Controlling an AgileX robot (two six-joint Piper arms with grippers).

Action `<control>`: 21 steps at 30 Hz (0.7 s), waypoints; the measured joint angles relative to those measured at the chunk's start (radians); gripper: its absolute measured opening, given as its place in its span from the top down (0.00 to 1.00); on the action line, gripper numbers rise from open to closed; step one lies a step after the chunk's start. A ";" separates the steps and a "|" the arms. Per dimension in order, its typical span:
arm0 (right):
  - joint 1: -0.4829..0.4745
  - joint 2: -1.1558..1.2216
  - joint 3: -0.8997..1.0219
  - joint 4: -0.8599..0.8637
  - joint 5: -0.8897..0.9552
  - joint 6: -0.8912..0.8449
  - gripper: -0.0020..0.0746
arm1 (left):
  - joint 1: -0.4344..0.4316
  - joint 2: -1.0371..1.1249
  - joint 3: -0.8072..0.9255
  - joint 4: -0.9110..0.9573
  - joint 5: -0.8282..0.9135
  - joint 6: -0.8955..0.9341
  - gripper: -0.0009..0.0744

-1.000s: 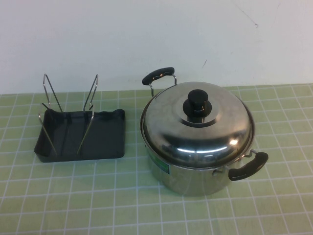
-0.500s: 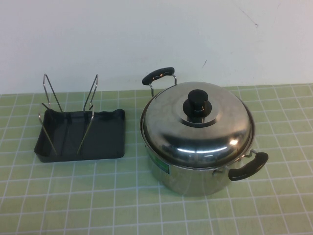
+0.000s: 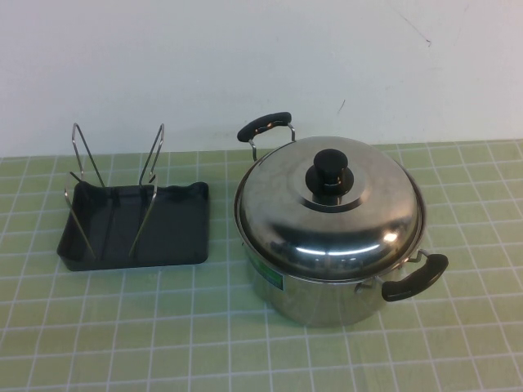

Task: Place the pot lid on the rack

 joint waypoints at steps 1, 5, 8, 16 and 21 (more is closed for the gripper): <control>0.000 0.000 0.000 0.000 -0.043 0.000 0.98 | 0.000 0.000 0.000 -0.002 -0.045 -0.008 0.99; 0.000 0.000 0.000 0.018 -0.223 0.011 0.98 | 0.000 -0.001 0.000 -0.004 -0.161 -0.091 0.99; 0.000 0.000 0.000 0.052 -0.353 0.027 0.98 | 0.000 -0.002 0.000 -0.012 -0.202 -0.095 0.99; 0.000 -0.002 -0.018 0.053 -0.428 0.025 0.98 | 0.000 -0.002 0.000 -0.019 -0.218 -0.061 0.99; 0.000 0.000 -0.202 -0.024 -0.058 0.025 0.98 | 0.000 -0.002 -0.045 0.082 -0.026 -0.061 0.99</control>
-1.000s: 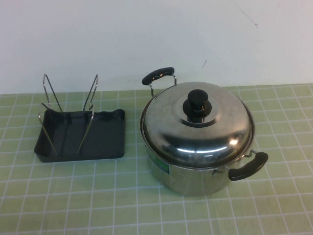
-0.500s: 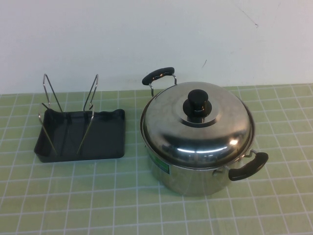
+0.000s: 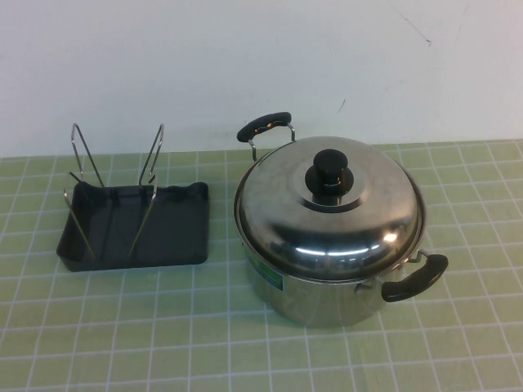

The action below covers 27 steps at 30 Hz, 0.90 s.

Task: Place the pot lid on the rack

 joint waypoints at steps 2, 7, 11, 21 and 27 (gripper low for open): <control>0.000 0.022 -0.077 -0.030 0.116 0.000 0.98 | 0.000 0.000 -0.051 0.074 0.099 0.000 0.99; 0.000 0.183 -0.209 -0.052 0.368 -0.001 0.98 | 0.000 0.037 -0.152 0.169 0.225 -0.015 0.99; 0.000 0.285 -0.217 -0.053 0.427 -0.008 0.98 | 0.000 0.062 -0.159 0.178 0.192 -0.063 0.99; 0.000 0.476 -0.209 -0.056 0.445 -0.008 0.98 | 0.000 0.069 -0.085 0.182 0.190 -0.089 0.99; 0.010 0.676 -0.209 -0.111 0.244 -0.003 0.98 | -0.004 0.081 -0.083 0.182 0.179 -0.122 0.99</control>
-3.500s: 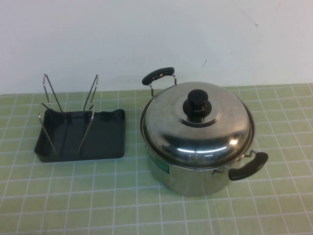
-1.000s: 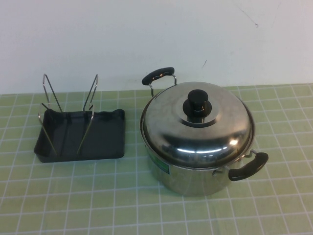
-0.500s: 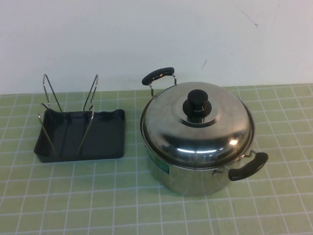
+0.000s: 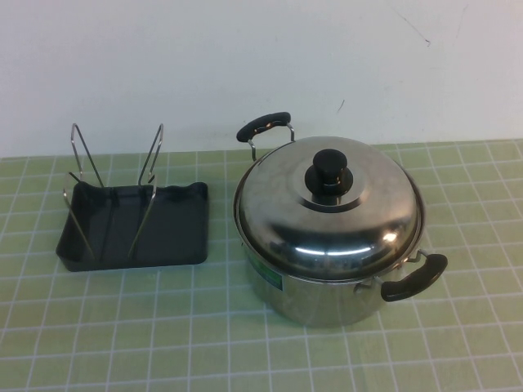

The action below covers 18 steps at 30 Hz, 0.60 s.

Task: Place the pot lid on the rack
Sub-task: Open the pot

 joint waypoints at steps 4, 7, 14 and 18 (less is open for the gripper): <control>0.088 0.159 -0.078 -0.311 -0.113 0.097 0.98 | -0.008 0.000 0.016 0.000 -0.027 -0.047 0.99; 0.177 0.285 -0.163 -0.498 -0.182 0.254 0.98 | -0.013 0.000 0.032 0.000 -0.077 -0.069 0.99; 0.383 0.589 -0.329 -0.566 -0.353 0.397 0.98 | -0.016 0.000 0.038 0.002 -0.094 -0.105 0.99; 0.459 0.731 -0.382 -0.440 -0.456 0.376 0.98 | -0.016 0.000 0.038 0.002 -0.094 -0.107 0.99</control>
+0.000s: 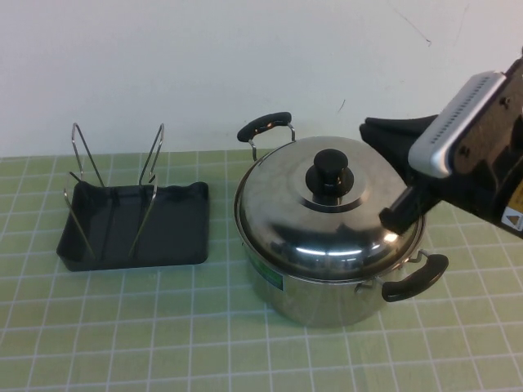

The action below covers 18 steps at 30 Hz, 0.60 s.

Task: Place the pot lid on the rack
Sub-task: Open the pot

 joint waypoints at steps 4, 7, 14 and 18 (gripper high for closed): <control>0.009 0.104 -0.009 0.203 -0.192 -0.002 0.98 | 0.000 0.000 0.000 0.000 0.004 -0.008 0.99; 0.009 0.143 -0.016 0.269 -0.264 -0.002 0.94 | 0.000 0.002 0.000 0.004 0.006 -0.014 0.99; 0.009 0.207 -0.066 0.287 -0.228 -0.002 0.37 | 0.000 0.069 0.000 0.012 0.004 -0.032 0.99; 0.009 0.246 -0.102 0.257 -0.202 0.004 0.13 | 0.000 0.115 0.000 0.028 -0.027 -0.059 0.99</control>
